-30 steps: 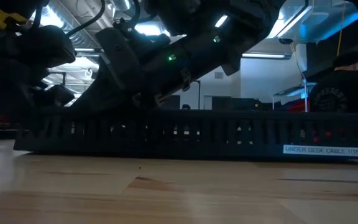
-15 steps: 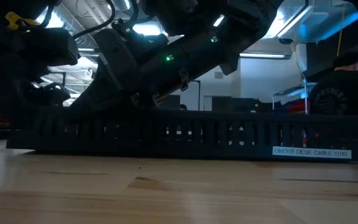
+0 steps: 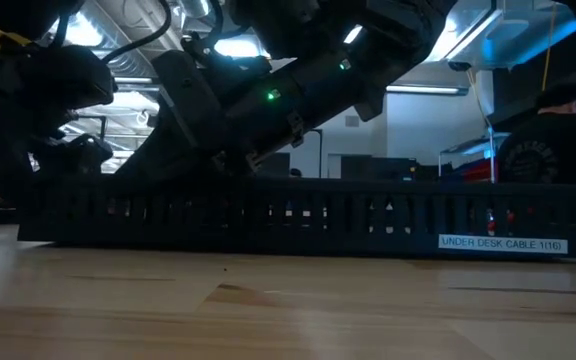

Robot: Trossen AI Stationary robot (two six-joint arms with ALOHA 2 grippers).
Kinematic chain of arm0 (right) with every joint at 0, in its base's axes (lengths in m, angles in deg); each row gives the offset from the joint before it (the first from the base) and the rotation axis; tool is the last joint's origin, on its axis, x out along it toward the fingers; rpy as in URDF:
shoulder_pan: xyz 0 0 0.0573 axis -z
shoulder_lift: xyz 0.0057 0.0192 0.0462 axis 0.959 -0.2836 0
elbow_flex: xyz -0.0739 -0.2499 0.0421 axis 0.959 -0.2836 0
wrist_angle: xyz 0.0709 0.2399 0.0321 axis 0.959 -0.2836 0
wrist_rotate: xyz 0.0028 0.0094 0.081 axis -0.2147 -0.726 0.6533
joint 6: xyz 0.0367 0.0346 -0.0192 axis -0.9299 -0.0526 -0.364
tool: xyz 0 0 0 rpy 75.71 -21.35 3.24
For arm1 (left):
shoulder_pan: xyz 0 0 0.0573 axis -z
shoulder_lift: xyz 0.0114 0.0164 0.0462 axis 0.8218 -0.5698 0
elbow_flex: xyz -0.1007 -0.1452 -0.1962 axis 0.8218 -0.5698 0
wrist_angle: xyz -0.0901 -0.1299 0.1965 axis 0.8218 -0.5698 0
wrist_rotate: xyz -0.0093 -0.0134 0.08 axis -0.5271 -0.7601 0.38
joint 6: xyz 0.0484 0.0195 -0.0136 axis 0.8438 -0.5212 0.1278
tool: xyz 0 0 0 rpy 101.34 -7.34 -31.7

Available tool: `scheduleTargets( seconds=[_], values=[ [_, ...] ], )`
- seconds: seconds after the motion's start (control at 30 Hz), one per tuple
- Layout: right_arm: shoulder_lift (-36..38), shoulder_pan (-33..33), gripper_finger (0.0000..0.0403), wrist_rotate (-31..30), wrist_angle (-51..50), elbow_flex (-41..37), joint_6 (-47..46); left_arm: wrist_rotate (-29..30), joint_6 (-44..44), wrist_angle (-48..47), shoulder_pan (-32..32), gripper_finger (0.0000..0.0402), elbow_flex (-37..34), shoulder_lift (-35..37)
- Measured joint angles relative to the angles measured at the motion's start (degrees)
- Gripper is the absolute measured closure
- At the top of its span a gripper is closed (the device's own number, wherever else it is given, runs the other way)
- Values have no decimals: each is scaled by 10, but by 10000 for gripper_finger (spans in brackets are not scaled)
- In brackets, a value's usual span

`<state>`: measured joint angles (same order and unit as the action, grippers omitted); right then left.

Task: Ziptie cables
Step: Close the black cable duct

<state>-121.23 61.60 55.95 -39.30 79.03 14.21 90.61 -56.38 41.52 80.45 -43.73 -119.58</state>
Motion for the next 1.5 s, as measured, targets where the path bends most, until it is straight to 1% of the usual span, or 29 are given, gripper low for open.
scheduleTargets(
  seconds=[0.63,0.87,1.13,1.33,1.5],
  values=[
    [-1,-1,174,-9,26,-2,-5,16,9,149,-4,165,-9,-61],
    [-1,-1,174,-13,10,1,-5,17,6,135,-4,165,-7,-62],
    [1,0,181,-10,-16,3,-3,20,-9,93,-3,165,-5,-59],
    [2,0,174,-5,-28,3,-2,19,-11,85,-1,165,-5,-59],
    [2,0,182,-1,-36,2,-2,13,-17,70,0,165,-7,-59]
  ],
)
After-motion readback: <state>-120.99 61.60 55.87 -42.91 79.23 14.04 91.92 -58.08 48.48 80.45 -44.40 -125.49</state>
